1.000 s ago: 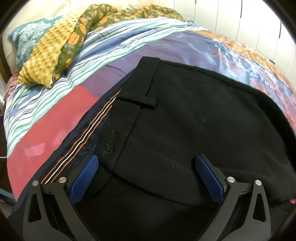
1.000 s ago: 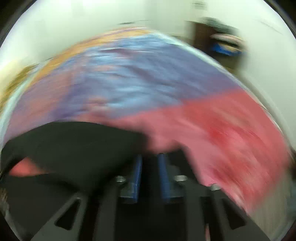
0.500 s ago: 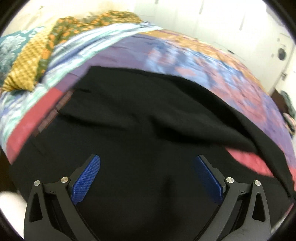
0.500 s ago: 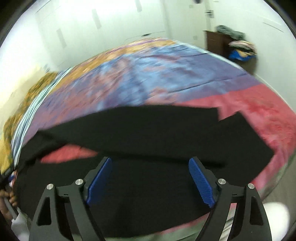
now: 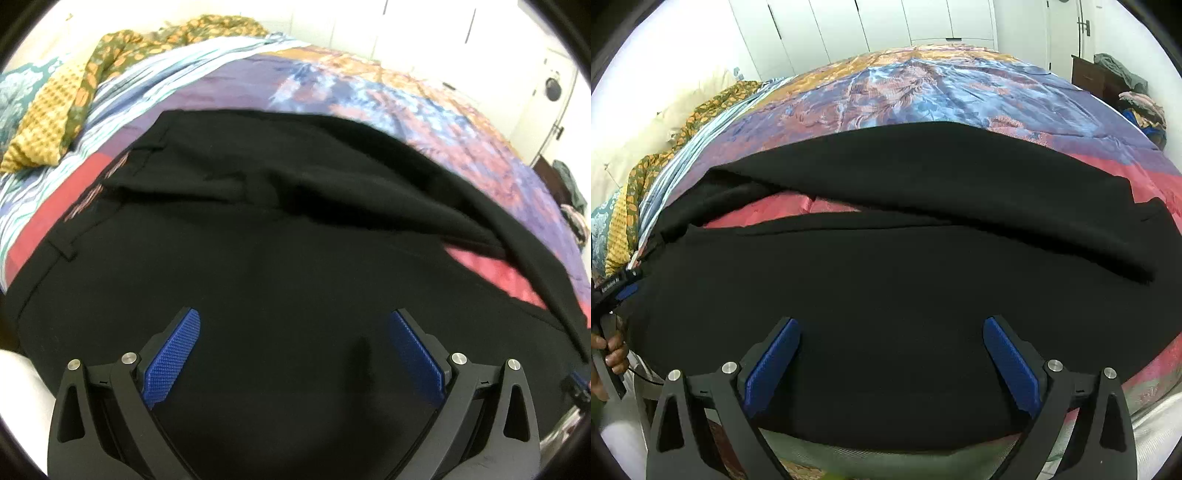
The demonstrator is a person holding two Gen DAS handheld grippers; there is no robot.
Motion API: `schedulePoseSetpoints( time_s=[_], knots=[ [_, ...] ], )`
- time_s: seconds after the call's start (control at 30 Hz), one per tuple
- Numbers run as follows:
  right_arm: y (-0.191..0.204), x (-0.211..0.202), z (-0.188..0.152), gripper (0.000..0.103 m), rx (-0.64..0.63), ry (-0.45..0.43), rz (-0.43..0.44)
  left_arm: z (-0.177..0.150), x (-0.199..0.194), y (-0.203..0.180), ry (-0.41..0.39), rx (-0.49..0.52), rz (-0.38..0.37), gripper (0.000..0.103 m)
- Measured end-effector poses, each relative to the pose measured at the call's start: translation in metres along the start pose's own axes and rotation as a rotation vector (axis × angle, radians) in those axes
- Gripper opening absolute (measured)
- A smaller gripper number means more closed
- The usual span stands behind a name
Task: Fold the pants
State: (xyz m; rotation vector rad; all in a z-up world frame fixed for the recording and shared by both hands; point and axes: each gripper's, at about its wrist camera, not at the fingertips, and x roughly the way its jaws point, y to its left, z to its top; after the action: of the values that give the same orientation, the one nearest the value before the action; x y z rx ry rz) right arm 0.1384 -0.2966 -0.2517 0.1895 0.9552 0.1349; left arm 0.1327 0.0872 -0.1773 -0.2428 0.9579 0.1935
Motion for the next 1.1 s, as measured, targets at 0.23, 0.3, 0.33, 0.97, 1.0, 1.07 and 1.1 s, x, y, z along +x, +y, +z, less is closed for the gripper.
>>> schedulePoseSetpoints(
  time_s=[0.23,0.3,0.33,0.97,1.0,1.07,1.1],
  knots=[
    [-0.009,-0.005,-0.002,0.100,0.050,-0.019,0.048,-0.006,0.018,0.000,0.029,0.033,0.074,0.102],
    [-0.011,-0.009,-0.001,0.099,0.066,-0.026,0.059,-0.007,0.019,0.000,0.029,0.042,0.077,0.102],
    [-0.012,-0.011,0.000,0.099,0.079,-0.032,0.065,-0.007,0.019,0.000,0.028,0.044,0.077,0.102],
    [-0.155,-0.011,0.019,0.093,0.891,-0.231,0.217,-0.013,0.020,-0.006,0.009,0.079,0.102,0.103],
    [-0.158,-0.010,0.022,0.090,0.904,-0.230,0.198,-0.013,0.020,-0.007,0.010,0.082,0.102,0.103],
    [-0.162,-0.010,0.028,0.056,0.903,-0.219,0.121,-0.012,0.019,-0.007,0.021,0.089,0.099,0.103],
    [-0.164,-0.010,0.030,0.041,0.892,-0.208,0.085,-0.012,0.018,-0.007,0.032,0.095,0.098,0.102]
  ],
)
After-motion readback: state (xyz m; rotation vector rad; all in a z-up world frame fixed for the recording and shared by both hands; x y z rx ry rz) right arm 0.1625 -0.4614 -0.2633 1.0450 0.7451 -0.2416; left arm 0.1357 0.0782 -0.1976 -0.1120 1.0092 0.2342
